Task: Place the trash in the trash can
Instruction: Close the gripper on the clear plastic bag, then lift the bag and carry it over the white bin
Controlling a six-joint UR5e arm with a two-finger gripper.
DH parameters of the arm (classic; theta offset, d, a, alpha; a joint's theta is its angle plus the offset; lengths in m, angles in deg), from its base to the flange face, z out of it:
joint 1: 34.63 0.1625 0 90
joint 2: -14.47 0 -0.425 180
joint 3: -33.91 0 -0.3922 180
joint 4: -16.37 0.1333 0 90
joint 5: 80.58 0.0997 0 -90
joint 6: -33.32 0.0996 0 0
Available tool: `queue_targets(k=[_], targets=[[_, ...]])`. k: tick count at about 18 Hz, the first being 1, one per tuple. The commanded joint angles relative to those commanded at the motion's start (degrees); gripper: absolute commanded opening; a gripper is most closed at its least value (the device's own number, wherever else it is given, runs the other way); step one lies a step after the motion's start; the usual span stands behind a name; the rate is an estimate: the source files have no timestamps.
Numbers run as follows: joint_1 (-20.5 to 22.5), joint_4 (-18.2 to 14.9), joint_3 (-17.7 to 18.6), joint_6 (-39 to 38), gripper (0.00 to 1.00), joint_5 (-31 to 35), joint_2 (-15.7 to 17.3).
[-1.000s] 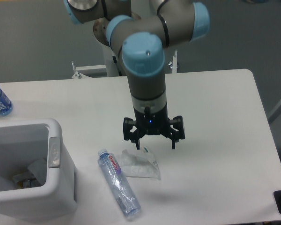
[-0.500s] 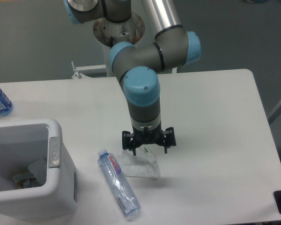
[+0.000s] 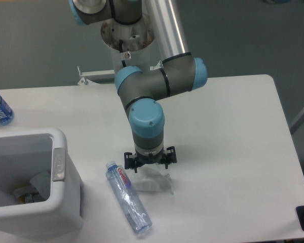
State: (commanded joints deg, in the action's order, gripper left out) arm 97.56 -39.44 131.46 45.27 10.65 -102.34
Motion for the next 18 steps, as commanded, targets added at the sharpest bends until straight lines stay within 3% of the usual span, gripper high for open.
queue_targets(k=[10,14,18], targets=[[0.1,0.4,0.6,-0.1,0.37,0.5,0.0],[0.1,0.4,0.8,0.0,0.04,1.6,0.0],[0.3,0.1,-1.3,0.1,0.0,3.9,1.2]])
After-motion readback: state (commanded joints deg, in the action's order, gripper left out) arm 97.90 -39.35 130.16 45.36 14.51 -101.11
